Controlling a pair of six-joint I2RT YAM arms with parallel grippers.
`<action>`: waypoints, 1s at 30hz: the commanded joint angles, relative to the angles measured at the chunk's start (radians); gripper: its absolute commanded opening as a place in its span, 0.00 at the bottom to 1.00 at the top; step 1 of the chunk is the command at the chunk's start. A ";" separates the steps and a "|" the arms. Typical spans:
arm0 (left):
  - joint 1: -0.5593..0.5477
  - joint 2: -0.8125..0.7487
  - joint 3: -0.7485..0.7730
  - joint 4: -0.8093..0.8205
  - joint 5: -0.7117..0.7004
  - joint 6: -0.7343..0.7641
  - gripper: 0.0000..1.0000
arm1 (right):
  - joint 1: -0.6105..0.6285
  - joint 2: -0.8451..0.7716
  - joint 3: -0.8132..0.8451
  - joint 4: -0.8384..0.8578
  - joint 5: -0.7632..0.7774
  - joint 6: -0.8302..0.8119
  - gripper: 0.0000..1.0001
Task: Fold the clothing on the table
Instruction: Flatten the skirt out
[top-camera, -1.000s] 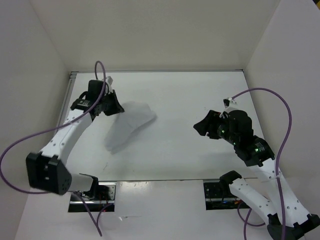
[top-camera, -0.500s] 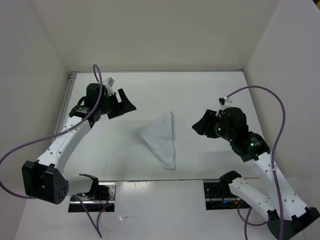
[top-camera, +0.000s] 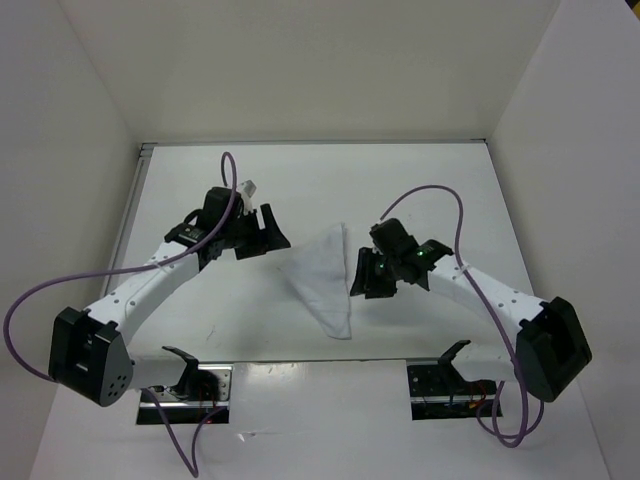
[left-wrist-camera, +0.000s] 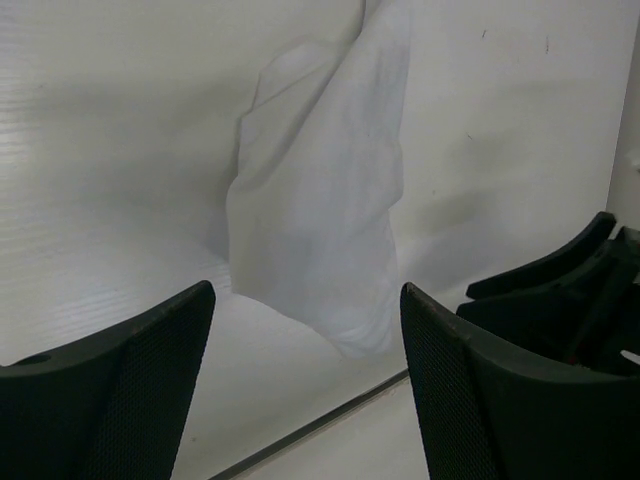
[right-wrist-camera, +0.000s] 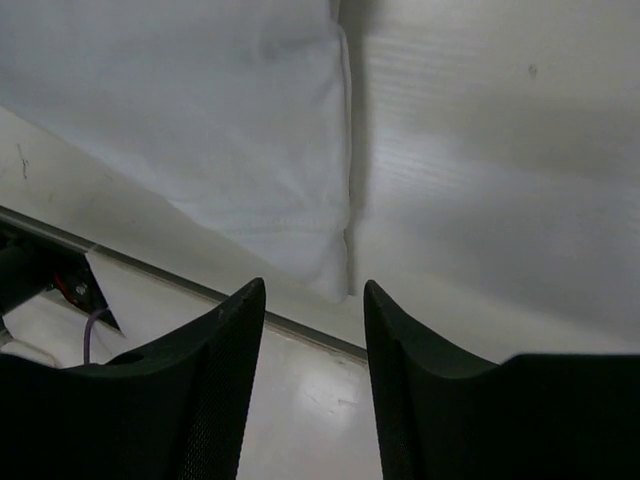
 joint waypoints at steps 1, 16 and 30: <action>-0.007 -0.062 0.026 0.004 -0.045 -0.014 0.82 | 0.048 0.020 -0.046 0.105 -0.022 0.101 0.49; -0.007 -0.115 0.035 -0.016 -0.064 -0.014 0.83 | 0.197 0.238 -0.161 0.289 -0.022 0.243 0.40; 0.025 -0.263 -0.086 0.023 0.008 -0.040 0.85 | 0.229 -0.024 0.191 -0.025 0.275 0.210 0.00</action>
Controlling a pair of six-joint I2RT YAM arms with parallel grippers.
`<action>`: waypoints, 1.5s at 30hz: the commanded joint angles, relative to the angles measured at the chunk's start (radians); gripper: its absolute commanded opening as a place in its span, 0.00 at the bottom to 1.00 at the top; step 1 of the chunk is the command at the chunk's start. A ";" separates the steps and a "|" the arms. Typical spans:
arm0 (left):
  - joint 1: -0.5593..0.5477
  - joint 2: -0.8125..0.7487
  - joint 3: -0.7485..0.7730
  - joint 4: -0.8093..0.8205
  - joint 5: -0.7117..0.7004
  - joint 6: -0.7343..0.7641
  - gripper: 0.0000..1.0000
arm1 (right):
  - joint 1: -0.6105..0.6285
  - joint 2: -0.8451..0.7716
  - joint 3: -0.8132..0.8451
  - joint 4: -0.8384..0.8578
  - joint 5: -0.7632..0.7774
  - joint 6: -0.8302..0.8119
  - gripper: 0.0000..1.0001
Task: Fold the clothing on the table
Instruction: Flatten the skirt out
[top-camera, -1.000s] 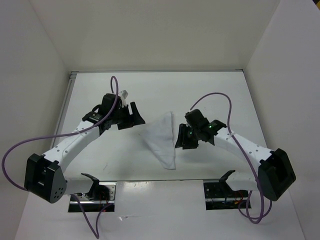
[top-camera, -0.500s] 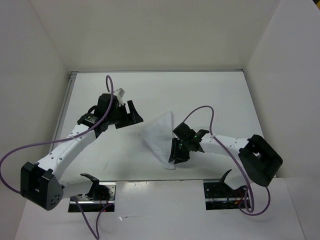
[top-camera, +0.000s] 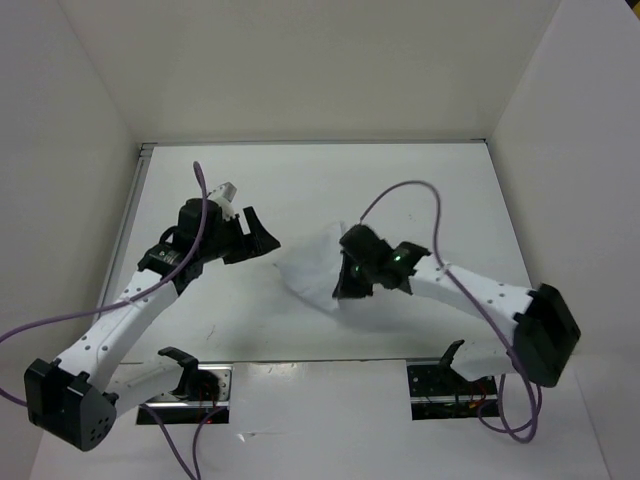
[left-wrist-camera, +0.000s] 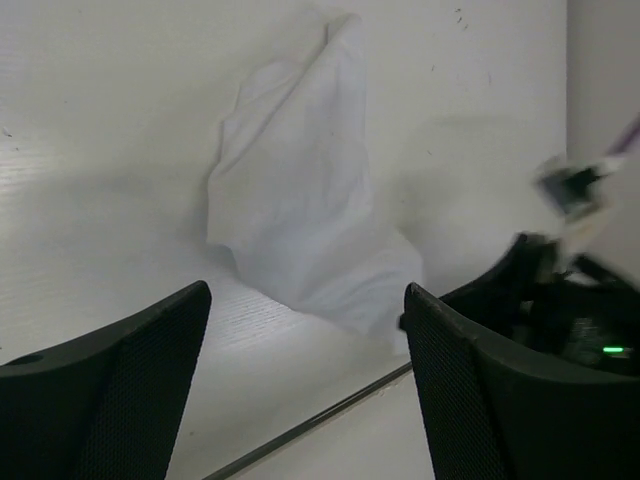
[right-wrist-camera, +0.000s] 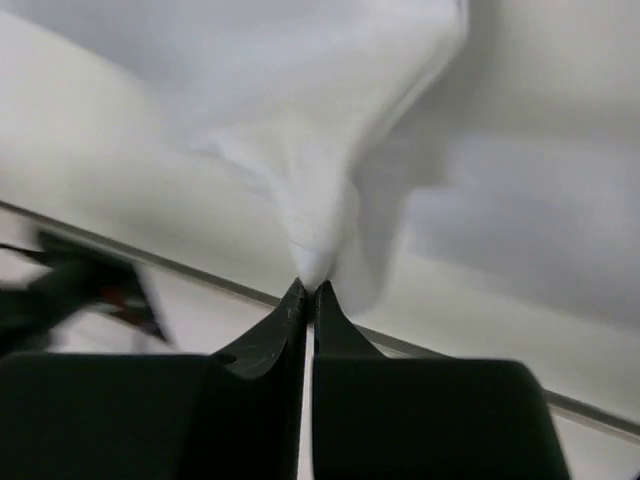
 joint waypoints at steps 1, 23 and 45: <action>0.003 -0.087 -0.072 0.051 0.043 -0.046 0.85 | -0.083 -0.210 0.284 -0.136 0.172 -0.070 0.00; 0.003 -0.145 -0.159 0.068 0.066 -0.090 0.86 | -0.210 0.110 0.549 0.107 -0.207 -0.254 0.00; -0.054 0.003 -0.186 0.169 0.109 -0.099 0.82 | -0.712 -0.135 0.124 0.064 0.016 -0.173 0.00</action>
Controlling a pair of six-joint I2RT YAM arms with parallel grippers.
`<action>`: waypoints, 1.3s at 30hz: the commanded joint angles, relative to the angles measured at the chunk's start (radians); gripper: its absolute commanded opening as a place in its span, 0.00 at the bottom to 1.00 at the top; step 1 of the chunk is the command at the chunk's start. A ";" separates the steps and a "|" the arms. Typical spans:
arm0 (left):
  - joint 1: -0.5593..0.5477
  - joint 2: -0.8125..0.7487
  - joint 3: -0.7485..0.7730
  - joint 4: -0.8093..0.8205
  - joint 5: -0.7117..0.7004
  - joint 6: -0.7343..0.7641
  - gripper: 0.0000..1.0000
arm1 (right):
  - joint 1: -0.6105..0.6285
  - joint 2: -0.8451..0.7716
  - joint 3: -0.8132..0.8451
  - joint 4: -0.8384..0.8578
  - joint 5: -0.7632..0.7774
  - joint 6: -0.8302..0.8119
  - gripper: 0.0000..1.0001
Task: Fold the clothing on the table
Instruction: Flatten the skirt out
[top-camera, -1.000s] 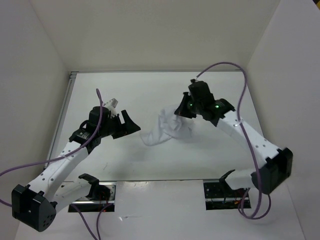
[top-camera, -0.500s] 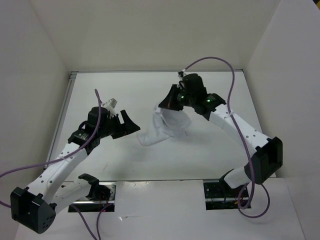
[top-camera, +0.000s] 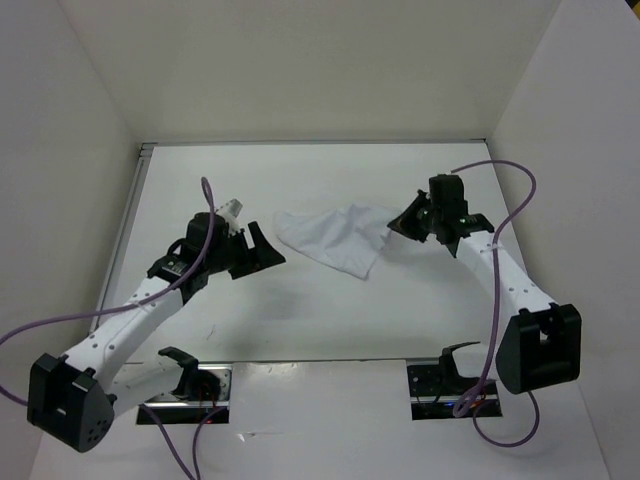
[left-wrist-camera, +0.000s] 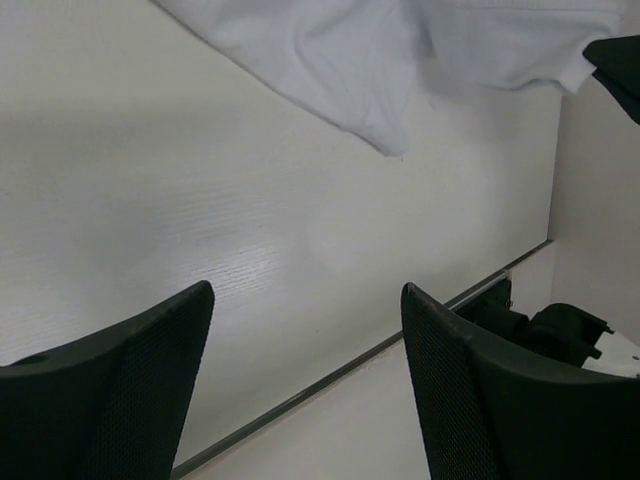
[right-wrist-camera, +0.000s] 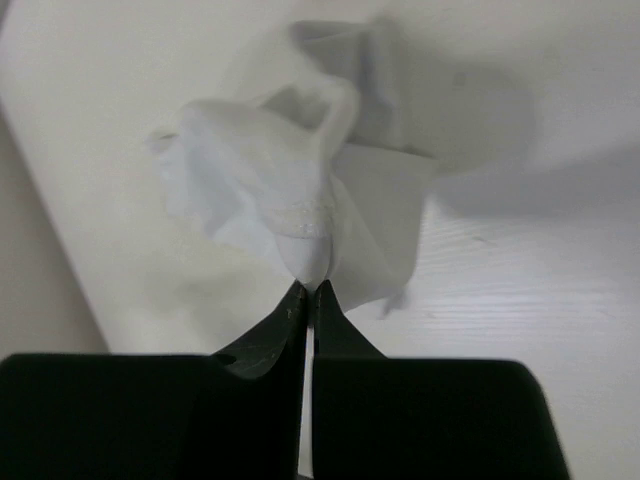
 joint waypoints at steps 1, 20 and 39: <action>-0.054 0.093 -0.012 0.107 0.048 0.000 0.82 | -0.059 -0.016 -0.018 -0.071 0.181 -0.039 0.00; -0.410 0.632 0.247 0.341 -0.171 -0.306 0.62 | -0.039 -0.095 -0.067 -0.143 0.370 -0.049 0.00; -0.477 0.904 0.236 0.635 -0.237 -0.693 0.51 | -0.021 -0.231 -0.127 -0.124 0.348 -0.049 0.00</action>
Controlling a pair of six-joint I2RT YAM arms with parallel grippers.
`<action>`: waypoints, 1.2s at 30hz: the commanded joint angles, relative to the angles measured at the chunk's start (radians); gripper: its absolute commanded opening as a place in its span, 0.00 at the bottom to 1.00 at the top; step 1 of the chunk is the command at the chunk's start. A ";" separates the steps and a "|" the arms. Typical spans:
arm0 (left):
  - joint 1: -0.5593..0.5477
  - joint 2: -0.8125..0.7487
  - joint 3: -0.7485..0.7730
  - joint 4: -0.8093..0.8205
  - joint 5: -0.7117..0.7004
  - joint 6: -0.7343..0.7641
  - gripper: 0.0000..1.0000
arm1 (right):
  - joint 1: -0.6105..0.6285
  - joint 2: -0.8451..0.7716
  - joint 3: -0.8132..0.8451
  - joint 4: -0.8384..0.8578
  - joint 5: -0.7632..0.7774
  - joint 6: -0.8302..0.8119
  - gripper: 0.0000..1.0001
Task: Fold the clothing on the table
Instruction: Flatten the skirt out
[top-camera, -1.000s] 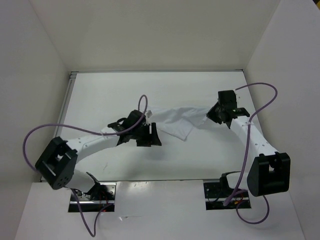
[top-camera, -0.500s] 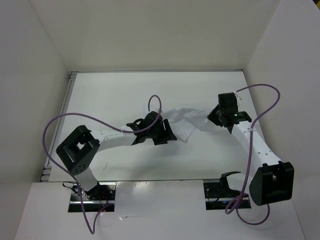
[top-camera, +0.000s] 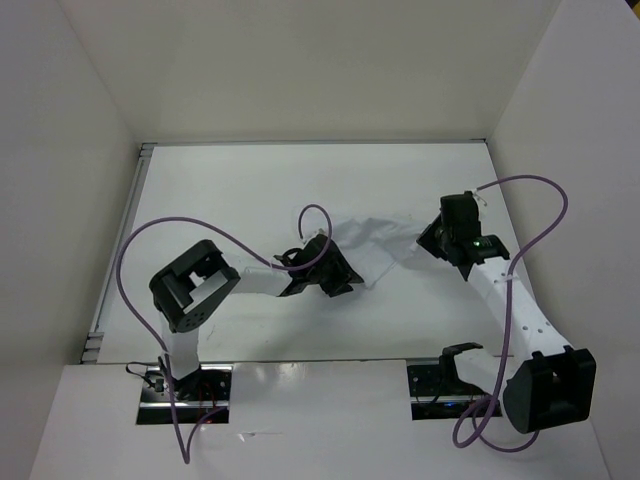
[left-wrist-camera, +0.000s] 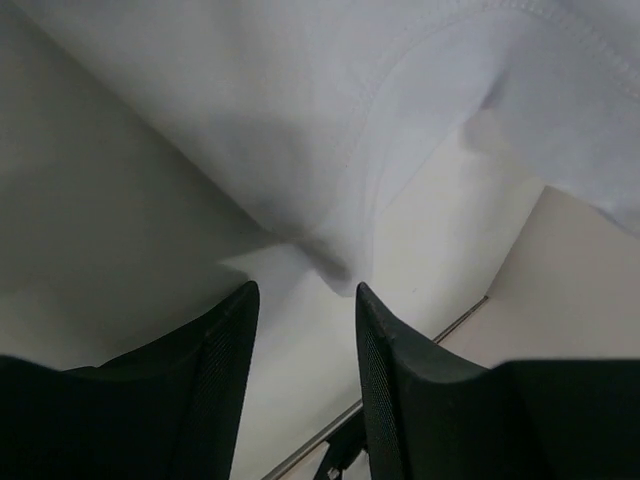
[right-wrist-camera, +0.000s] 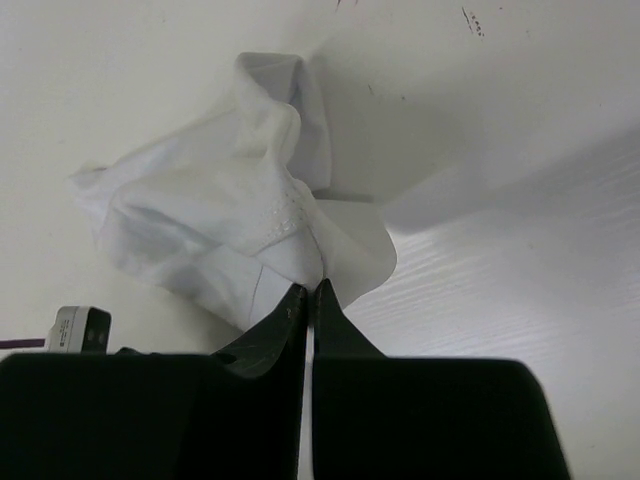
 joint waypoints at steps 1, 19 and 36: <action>-0.006 0.044 0.018 0.083 -0.023 -0.098 0.51 | 0.010 -0.041 -0.006 0.020 0.020 -0.007 0.00; 0.016 -0.029 0.034 0.081 0.003 -0.002 0.00 | 0.047 -0.073 0.004 -0.017 0.050 -0.016 0.00; 0.301 -0.847 0.188 -0.497 -0.157 0.493 0.00 | 0.038 -0.219 0.244 -0.059 -0.091 -0.216 0.00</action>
